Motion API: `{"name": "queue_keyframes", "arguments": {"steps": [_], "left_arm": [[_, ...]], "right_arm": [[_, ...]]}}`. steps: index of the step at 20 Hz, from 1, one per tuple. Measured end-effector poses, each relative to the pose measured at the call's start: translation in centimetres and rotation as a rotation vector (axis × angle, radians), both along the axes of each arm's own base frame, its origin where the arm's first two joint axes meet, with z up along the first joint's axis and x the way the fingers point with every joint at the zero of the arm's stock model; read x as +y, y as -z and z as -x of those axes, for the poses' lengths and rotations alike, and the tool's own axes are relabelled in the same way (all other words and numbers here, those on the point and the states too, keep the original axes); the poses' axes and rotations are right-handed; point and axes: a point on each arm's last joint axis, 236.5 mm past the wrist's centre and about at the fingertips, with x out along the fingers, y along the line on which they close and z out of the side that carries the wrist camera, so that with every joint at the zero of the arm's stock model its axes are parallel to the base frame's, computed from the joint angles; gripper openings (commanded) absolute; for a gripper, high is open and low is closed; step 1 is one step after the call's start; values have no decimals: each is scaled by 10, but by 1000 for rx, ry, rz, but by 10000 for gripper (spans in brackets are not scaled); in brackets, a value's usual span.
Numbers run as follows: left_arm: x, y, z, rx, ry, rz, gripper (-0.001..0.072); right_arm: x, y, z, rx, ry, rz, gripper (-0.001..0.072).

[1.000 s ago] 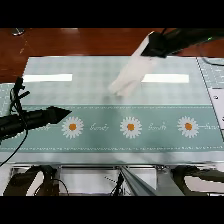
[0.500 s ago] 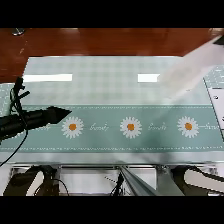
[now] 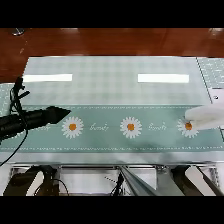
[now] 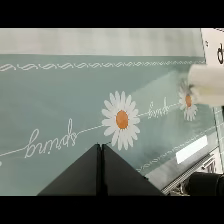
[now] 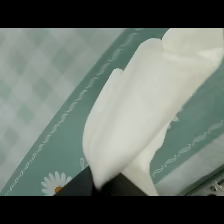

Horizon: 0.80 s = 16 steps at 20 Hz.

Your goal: Fold the shirts.

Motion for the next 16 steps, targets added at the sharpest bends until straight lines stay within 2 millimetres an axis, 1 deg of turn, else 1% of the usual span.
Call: {"name": "queue_keyframes", "arguments": {"steps": [2, 3, 5, 6, 8, 10, 11, 12, 13, 14, 15, 16], "left_arm": [[0, 0, -1, -2, -3, -1, 19], [0, 0, -1, -2, -3, 0, 19], [1, 0, -1, -3, -4, -1, 19], [1, 0, -1, -3, -4, -1, 19], [1, 0, -1, -2, -4, -1, 20], [1, 0, -1, 0, -4, 0, 19], [1, -1, -3, 0, -4, 0, 19], [2, -3, -6, -3, -6, -1, 19], [2, -7, -11, -7, -12, 0, 18], [4, -13, -18, -11, -22, 5, 18], [4, -21, -27, -21, -29, 10, 18], [3, -34, -37, -33, -26, 19, 18]], "right_arm": [[-17, 17, 44, 57, 164, 29, 37], [-24, 27, 70, 101, 248, 51, 141], [-32, 43, 114, 190, 389, 93, 640], [-31, 50, 130, 227, 436, 101, 633], [-30, 60, 148, 274, 481, 118, 633], [-34, 62, 153, 284, 475, 152, 631], [-38, 61, 150, 273, 453, 176, 608], [-43, 58, 143, 252, 427, 200, 479], [-51, 52, 131, 214, 396, 225, 303], [-56, 43, 113, 160, 355, 238, 193], [-61, 32, 87, 87, 300, 246, 56], [-61, 21, 56, 4, 232, 237, 35]]}}
